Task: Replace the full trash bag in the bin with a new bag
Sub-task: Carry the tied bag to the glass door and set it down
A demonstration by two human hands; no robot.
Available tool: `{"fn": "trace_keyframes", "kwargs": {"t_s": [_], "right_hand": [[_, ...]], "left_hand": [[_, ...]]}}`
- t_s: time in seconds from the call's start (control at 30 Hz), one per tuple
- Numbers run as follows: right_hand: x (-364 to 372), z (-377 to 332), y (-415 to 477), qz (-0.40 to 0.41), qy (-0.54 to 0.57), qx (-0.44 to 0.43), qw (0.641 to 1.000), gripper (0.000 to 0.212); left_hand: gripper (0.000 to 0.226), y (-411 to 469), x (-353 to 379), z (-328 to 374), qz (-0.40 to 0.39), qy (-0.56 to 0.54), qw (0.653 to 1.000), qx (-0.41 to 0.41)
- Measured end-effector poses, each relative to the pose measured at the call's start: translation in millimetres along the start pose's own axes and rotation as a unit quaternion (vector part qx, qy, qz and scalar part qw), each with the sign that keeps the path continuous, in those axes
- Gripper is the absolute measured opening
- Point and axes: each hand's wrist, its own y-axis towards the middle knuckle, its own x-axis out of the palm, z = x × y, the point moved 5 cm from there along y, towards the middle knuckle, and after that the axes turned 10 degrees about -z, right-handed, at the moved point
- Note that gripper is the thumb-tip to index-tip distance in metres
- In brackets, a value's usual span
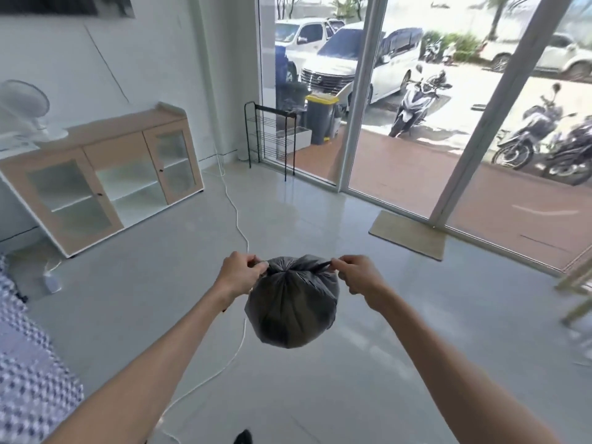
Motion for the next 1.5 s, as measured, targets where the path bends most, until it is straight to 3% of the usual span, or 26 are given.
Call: {"fn": "trace_keyframes", "kwargs": {"t_s": [0.37, 0.57, 0.8, 1.1, 1.5], "right_hand": [[-118, -56, 184, 0.131, 0.068, 0.021, 0.989, 0.025], [-171, -78, 285, 0.163, 0.092, 0.028, 0.982, 0.026], [-241, -97, 421, 0.158, 0.092, 0.023, 0.983, 0.022], [-312, -119, 614, 0.127, 0.100, 0.036, 0.986, 0.021], [-363, -160, 845, 0.172, 0.141, 0.064, 0.973, 0.015]], "left_hand": [[0.027, 276, 2, 120, -0.088, -0.007, 0.991, 0.102], [0.025, 409, 7, 167, -0.094, -0.017, 0.987, 0.126], [0.020, 560, 24, 219, -0.110, -0.024, 0.984, 0.140], [0.022, 747, 28, 245, -0.115, -0.052, 0.987, 0.098], [0.026, 1006, 1, 285, -0.197, -0.028, 0.975, 0.095]]}}
